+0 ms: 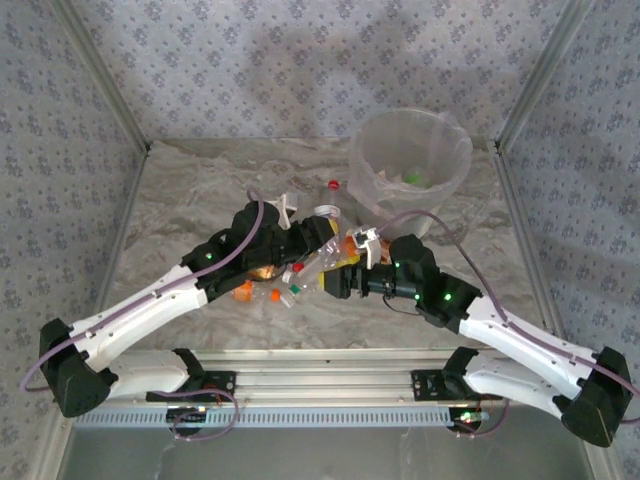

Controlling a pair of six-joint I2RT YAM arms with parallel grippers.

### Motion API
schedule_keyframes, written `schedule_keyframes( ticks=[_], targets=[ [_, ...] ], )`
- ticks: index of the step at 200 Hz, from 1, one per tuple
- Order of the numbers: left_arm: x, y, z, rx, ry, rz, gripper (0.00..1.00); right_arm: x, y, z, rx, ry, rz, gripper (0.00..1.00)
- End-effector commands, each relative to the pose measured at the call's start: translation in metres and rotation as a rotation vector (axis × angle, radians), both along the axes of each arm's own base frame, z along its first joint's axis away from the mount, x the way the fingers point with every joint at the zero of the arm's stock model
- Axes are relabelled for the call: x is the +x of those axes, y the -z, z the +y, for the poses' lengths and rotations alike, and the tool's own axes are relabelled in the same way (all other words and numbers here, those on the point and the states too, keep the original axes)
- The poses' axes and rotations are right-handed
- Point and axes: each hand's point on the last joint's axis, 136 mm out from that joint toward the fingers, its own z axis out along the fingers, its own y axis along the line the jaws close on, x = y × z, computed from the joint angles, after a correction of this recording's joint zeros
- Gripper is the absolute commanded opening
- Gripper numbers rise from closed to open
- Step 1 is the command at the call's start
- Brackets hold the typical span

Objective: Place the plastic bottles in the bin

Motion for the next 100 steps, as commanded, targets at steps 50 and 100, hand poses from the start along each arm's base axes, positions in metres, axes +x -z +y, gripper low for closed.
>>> schedule_keyframes(
  ticks=[50, 100],
  targets=[
    [0.004, -0.012, 0.001, -0.058, 0.017, -0.035, 0.57, 0.004, -0.023, -0.012, 0.012, 0.066, -0.068, 0.47],
    [-0.007, -0.068, -0.011, -0.08, 0.216, -0.343, 1.0, -0.002, -0.028, -0.049, -0.035, 0.133, -0.074, 0.45]
  ],
)
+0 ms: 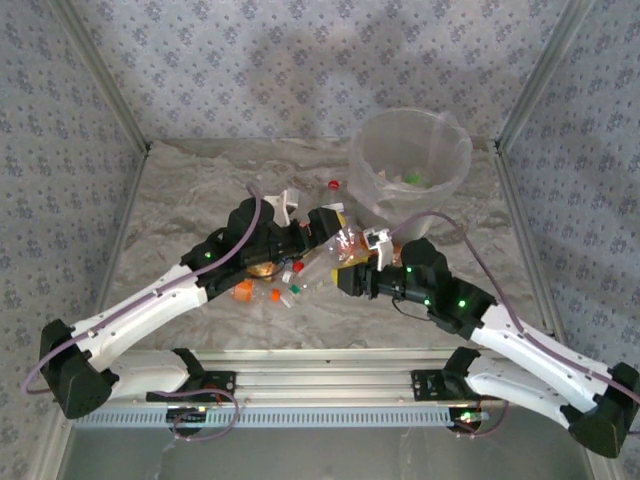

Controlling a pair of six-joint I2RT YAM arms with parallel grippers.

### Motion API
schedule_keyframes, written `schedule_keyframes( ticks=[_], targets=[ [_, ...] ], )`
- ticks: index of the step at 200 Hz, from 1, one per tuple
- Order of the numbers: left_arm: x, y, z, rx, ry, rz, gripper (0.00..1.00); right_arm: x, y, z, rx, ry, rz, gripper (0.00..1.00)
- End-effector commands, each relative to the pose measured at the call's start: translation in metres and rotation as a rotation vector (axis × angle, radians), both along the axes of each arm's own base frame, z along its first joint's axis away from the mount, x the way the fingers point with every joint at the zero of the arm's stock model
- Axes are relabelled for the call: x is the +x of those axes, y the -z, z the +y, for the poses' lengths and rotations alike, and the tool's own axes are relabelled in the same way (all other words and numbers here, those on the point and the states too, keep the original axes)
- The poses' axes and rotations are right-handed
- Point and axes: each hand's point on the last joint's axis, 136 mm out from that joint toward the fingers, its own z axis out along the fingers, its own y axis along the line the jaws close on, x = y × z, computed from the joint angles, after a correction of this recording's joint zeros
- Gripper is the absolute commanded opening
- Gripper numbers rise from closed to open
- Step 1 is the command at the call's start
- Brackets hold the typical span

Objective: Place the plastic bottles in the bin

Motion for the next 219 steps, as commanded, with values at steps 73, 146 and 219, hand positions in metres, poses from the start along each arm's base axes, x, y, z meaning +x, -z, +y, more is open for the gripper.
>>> schedule_keyframes(
  ticks=[73, 146, 219],
  targets=[
    [-0.034, -0.076, 0.0, 0.36, 0.481, -0.919, 1.0, 0.011, -0.072, -0.081, -0.118, 0.207, -0.116, 0.44],
    [-0.012, -0.033, 0.002, 0.478, 0.426, -1.044, 1.0, 0.103, -0.127, -0.123, -0.281, 0.437, -0.093, 0.43],
    [-0.01, -0.022, 0.006, 0.468, 0.417, -1.018, 1.0, 0.205, -0.091, -0.168, -0.52, 0.652, 0.005, 0.42]
  ],
)
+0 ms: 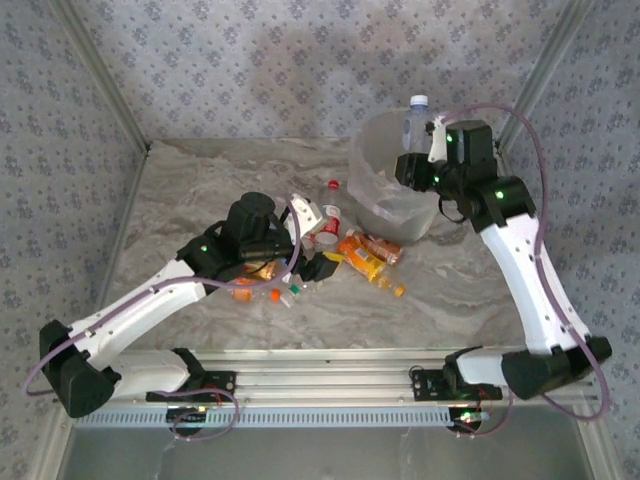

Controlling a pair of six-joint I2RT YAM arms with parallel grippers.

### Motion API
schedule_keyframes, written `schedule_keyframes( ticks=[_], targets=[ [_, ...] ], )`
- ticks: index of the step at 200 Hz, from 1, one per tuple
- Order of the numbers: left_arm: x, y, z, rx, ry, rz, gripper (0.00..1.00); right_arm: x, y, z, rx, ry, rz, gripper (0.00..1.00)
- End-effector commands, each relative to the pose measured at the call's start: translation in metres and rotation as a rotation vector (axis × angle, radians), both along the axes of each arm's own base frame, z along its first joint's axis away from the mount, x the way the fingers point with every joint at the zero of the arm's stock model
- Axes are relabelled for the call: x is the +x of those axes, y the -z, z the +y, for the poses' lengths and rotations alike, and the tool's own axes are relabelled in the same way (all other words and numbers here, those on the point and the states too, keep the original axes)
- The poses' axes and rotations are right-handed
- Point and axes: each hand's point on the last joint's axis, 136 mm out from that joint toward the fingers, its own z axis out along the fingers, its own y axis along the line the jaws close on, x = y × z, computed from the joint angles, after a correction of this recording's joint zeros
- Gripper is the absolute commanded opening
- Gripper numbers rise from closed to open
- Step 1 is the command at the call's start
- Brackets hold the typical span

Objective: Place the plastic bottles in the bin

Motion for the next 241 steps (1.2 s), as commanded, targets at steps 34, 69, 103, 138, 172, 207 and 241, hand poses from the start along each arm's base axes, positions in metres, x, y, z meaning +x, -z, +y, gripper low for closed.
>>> schedule_keyframes(
  ticks=[34, 69, 103, 138, 172, 207, 241],
  targets=[
    [0.004, -0.028, -0.001, -0.059, 0.02, -0.066, 1.0, 0.055, 0.041, -0.055, -0.174, 0.201, 0.095, 0.42],
    [0.01, -0.017, 0.001, -0.04, -0.013, -0.064, 1.0, 0.078, 0.068, -0.065, -0.227, 0.228, 0.161, 0.42],
    [0.013, -0.008, -0.001, -0.026, -0.019, -0.046, 1.0, 0.088, 0.087, -0.069, -0.252, 0.231, 0.217, 0.49],
    [0.015, 0.005, -0.005, -0.005, -0.028, -0.025, 1.0, 0.088, 0.092, -0.074, -0.257, 0.254, 0.235, 0.67],
    [0.015, 0.013, -0.007, 0.003, -0.038, -0.008, 1.0, 0.085, 0.075, -0.076, -0.261, 0.264, 0.194, 0.72],
    [0.016, 0.012, -0.006, 0.006, -0.044, -0.012, 1.0, 0.079, 0.039, -0.071, -0.246, 0.241, 0.087, 0.72],
    [0.017, 0.008, -0.003, 0.004, -0.056, -0.022, 1.0, 0.059, 0.009, -0.053, -0.228, 0.166, 0.007, 0.72]
  ],
)
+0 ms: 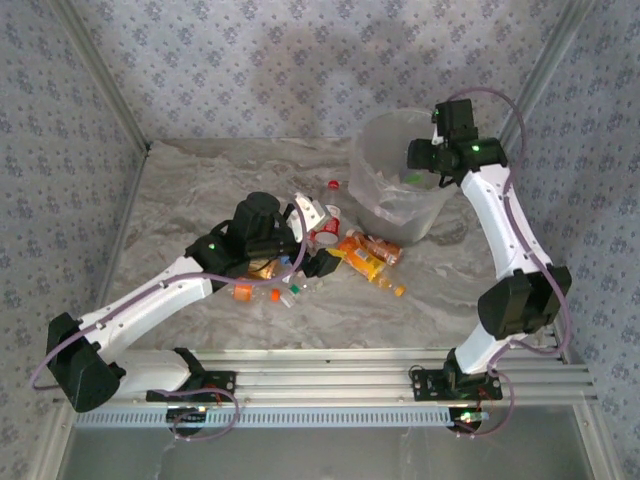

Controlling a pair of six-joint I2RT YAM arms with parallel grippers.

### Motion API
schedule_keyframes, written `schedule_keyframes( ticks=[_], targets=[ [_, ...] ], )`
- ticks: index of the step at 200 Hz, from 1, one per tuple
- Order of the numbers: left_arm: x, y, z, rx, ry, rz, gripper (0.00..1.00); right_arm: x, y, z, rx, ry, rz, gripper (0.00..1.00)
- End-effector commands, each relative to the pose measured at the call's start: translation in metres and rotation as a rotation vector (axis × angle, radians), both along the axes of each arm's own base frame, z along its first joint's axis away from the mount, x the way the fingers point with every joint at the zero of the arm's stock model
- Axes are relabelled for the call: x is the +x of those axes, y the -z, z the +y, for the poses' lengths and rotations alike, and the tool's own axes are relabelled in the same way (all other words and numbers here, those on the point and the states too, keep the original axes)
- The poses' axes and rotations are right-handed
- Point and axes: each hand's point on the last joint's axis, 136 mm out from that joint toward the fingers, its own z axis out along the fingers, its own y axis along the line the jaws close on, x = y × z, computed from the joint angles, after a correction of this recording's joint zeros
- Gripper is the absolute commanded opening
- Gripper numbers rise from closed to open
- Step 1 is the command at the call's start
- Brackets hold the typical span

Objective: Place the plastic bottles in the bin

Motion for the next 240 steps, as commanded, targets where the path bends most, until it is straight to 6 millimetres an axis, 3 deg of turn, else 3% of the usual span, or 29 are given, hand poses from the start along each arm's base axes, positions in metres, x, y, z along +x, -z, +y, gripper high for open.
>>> schedule_keyframes(
  ticks=[1, 36, 76, 118, 138, 148, 157, 181, 214, 240],
  targets=[
    [0.001, -0.009, 0.0, -0.021, -0.014, -0.025, 1.0, -0.02, -0.051, 0.012, 0.005, -0.074, -0.124, 0.72],
    [0.006, -0.016, 0.006, -0.019, -0.034, -0.043, 1.0, -0.054, -0.066, 0.031, 0.088, -0.166, -0.162, 0.7],
    [0.005, -0.021, 0.014, 0.009, -0.023, -0.096, 1.0, -0.104, -0.057, 0.06, 0.251, -0.3, -0.162, 0.7],
    [0.004, -0.025, 0.021, 0.034, 0.018, -0.111, 1.0, -0.161, -0.025, 0.093, 0.348, -0.462, -0.075, 0.66],
    [0.005, -0.02, 0.022, 0.047, 0.031, -0.104, 1.0, -0.181, 0.008, 0.105, 0.339, -0.522, 0.016, 0.66],
    [0.004, -0.02, 0.02, 0.046, 0.04, -0.098, 1.0, -0.186, 0.019, 0.108, 0.327, -0.538, 0.045, 0.66],
    [0.002, -0.018, 0.019, 0.049, 0.051, -0.089, 1.0, -0.192, 0.047, 0.109, 0.3, -0.539, 0.11, 0.66],
    [0.004, -0.013, 0.017, 0.064, 0.05, -0.068, 0.99, -0.195, 0.078, 0.111, 0.237, -0.541, 0.156, 0.66],
    [0.002, -0.009, 0.015, 0.108, 0.018, -0.031, 1.0, -0.193, 0.092, 0.137, 0.275, -0.584, 0.166, 0.64],
    [-0.016, 0.002, 0.024, 0.165, 0.041, 0.012, 1.0, -0.176, 0.109, 0.149, 0.344, -0.399, 0.178, 0.65]
  ],
)
